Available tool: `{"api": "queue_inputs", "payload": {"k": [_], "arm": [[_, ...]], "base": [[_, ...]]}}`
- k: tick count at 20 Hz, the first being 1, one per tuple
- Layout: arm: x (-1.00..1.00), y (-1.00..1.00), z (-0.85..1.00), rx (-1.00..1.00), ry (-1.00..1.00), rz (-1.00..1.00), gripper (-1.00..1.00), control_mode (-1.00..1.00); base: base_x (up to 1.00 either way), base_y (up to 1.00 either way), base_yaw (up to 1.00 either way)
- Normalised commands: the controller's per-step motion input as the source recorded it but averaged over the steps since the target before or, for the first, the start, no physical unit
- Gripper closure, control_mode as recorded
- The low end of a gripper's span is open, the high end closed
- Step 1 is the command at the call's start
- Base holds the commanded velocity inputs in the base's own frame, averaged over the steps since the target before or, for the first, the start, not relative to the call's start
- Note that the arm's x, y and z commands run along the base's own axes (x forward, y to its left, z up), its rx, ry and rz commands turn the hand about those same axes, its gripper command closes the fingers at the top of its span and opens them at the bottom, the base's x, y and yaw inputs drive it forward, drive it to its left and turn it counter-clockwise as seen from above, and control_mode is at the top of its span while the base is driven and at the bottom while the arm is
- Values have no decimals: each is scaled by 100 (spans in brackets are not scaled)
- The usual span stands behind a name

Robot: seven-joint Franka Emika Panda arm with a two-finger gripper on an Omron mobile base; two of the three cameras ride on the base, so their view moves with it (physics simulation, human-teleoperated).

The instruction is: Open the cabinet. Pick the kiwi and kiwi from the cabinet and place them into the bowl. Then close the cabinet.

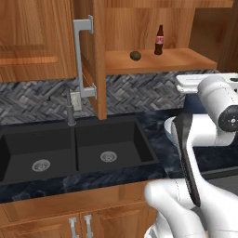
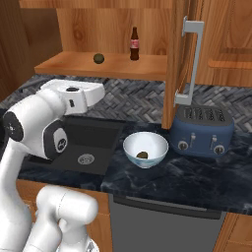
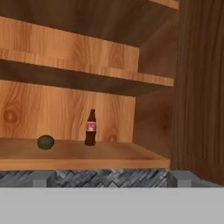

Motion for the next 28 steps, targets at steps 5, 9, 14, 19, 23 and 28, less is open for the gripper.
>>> {"api": "queue_inputs", "payload": {"k": [5,9,14,19,23,28], "arm": [[0,55,40,-2,-3,4,-100,-100],[13,52,14,-1,0,1,-100,-100],[0,1,0,0,1,0,-100,-100],[1,-4,4,16,23,1,-100,-100],[2,0,2,19,26,3,-100,-100],[0,0,0,7,7,2,-100,-100]], "base": [[0,0,0],[0,0,0],[0,0,0],[0,0,0],[0,0,0],[0,0,0]]}}
